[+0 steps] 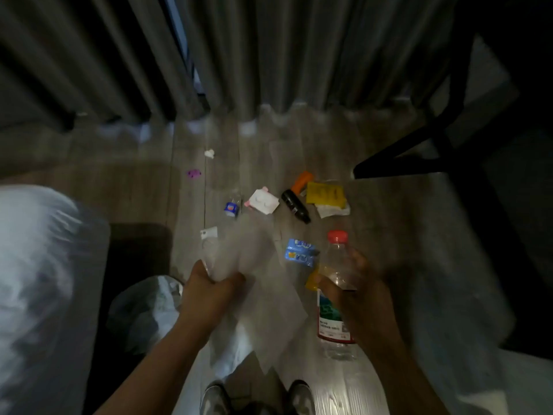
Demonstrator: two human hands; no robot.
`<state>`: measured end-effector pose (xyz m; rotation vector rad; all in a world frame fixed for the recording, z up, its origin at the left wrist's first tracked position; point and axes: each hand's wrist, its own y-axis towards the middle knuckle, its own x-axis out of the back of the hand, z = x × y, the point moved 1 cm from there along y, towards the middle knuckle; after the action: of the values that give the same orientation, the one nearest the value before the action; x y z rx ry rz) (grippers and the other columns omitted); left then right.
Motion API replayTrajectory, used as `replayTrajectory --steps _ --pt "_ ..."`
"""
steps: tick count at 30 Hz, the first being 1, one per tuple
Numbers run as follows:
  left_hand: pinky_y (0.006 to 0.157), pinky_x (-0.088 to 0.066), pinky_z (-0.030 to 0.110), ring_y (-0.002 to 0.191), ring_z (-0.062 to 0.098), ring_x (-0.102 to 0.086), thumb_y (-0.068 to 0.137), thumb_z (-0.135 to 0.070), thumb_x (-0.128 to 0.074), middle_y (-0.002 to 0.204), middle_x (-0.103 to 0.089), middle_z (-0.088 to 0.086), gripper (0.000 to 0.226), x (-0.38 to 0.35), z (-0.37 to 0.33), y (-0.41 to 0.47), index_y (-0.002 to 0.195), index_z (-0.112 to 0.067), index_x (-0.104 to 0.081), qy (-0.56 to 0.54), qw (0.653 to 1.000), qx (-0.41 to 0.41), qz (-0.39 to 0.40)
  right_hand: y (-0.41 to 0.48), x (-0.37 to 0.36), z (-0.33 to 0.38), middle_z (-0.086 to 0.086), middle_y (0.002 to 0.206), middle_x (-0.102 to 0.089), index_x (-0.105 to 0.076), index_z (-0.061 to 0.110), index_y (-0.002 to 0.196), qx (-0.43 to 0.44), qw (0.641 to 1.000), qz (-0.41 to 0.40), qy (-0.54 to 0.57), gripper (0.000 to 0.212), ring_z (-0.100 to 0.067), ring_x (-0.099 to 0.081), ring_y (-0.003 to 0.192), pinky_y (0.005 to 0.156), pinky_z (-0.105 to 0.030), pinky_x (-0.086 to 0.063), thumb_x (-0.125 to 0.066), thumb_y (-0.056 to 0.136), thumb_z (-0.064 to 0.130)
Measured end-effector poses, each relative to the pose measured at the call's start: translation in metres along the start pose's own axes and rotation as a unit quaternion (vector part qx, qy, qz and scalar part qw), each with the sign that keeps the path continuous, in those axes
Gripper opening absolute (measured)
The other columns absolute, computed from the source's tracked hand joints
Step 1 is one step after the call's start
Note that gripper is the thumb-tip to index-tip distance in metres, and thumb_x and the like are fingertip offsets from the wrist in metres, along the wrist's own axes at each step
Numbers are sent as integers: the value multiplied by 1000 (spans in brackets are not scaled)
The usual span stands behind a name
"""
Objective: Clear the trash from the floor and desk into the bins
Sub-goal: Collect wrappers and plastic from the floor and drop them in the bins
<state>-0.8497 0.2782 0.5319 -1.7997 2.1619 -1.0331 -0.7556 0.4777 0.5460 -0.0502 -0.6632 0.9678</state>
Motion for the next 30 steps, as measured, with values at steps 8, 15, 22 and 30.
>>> replayTrajectory --steps 8,15,22,30 --pt "80 -55 43 88 24 -64 60 -43 -66 96 -66 5 53 19 -157 -157 106 -19 -58 1 996 -81 23 -94 156 140 20 99 -64 -53 34 120 20 990 -74 115 54 -1 -65 84 69 -17 -55 -79 74 19" --pt "64 -45 22 81 4 -58 82 -13 -68 88 -60 -15 32 30 -238 -235 107 -29 -55 -26 977 -199 71 -164 236 221 30 92 -59 -48 44 115 68 974 -142 161 55 26 -55 76 51 -2 -43 -76 76 17" --pt "77 -58 43 83 21 -69 79 -21 -72 94 -70 -1 23 57 -299 -279 96 -32 -61 -36 952 -259 157 -234 262 273 21 101 -61 -49 43 118 100 943 -265 177 53 2 -60 90 67 -17 -45 -76 74 33" --pt "84 -54 45 92 21 -66 78 -39 -68 102 -68 -4 26 63 -312 -336 103 -35 -61 -34 891 -302 337 -343 255 278 18 99 -64 -52 37 122 69 887 -422 175 55 11 -61 85 71 -18 -48 -77 74 30"
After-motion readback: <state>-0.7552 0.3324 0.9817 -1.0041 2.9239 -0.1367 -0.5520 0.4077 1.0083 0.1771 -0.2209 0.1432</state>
